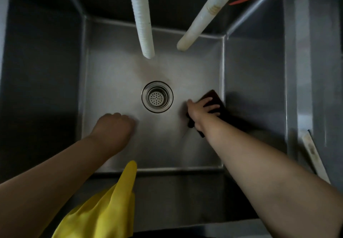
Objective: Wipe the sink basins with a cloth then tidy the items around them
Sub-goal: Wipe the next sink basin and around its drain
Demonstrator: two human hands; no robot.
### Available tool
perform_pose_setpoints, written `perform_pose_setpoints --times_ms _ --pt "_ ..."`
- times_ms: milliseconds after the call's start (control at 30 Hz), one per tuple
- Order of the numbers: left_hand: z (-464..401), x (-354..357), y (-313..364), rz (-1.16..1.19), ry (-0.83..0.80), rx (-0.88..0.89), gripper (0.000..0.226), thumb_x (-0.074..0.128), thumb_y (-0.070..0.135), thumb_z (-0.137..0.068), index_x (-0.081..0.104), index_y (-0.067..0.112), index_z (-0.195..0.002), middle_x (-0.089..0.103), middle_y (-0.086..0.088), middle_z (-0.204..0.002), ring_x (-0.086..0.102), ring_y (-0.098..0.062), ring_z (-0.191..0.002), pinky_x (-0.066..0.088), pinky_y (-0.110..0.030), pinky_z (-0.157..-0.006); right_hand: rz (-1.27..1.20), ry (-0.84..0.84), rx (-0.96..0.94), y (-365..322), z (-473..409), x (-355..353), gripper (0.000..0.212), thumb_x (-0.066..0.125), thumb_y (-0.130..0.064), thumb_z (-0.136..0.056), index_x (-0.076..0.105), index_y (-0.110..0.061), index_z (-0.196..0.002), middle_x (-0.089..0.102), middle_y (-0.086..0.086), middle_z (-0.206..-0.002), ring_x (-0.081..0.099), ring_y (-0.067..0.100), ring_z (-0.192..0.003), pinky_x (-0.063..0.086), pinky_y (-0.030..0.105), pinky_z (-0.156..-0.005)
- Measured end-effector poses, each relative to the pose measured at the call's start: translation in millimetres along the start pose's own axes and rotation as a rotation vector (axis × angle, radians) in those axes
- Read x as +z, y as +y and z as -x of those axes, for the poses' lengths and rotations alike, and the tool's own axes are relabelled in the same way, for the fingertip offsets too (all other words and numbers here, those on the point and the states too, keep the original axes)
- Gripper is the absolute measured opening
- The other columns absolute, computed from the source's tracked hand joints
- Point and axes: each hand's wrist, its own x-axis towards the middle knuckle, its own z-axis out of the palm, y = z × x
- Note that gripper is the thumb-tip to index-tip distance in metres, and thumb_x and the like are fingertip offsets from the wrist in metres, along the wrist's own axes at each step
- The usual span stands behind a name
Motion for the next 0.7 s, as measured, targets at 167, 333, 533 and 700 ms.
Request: perform_pose_setpoints --times_ms 167,333,533,700 --pt "-36 -17 17 -0.058 -0.076 -0.023 0.029 0.071 0.012 -0.069 0.064 0.009 -0.096 0.061 -0.011 -0.09 0.061 -0.029 -0.078 0.031 -0.03 -0.057 0.041 0.052 -0.089 -20 -22 -10 0.082 0.032 -0.052 -0.094 -0.02 -0.017 -0.147 -0.031 0.016 -0.151 -0.024 0.042 -0.138 -0.007 0.062 -0.108" --pt "-72 -23 20 -0.078 -0.079 -0.148 0.049 0.046 0.015 -0.088 0.038 0.018 -0.136 0.046 -0.008 -0.13 0.047 -0.026 -0.115 0.04 -0.033 -0.085 0.095 0.107 -0.253 -43 -50 -28 0.074 0.03 -0.049 -0.096 -0.014 -0.023 -0.149 -0.028 0.01 -0.153 -0.025 0.033 -0.14 -0.007 0.061 -0.108" --pt "-84 -12 18 -0.075 -0.088 -0.223 0.058 0.044 0.016 -0.089 0.026 0.018 -0.144 0.041 -0.009 -0.137 0.046 -0.027 -0.12 0.04 -0.036 -0.092 0.225 0.191 -0.447 -87 -89 -58 0.067 0.03 -0.047 -0.097 -0.007 -0.028 -0.15 -0.021 0.006 -0.156 -0.021 0.03 -0.142 -0.008 0.056 -0.111" --pt "-68 -7 20 -0.027 -0.063 -0.183 0.053 0.046 0.021 -0.09 0.034 0.021 -0.142 0.043 -0.006 -0.138 0.045 -0.024 -0.122 0.04 -0.033 -0.092 0.484 0.212 -0.669 -89 -111 -86 0.066 0.033 -0.041 -0.097 -0.007 -0.031 -0.15 -0.019 0.004 -0.157 -0.018 0.027 -0.143 -0.009 0.048 -0.113"
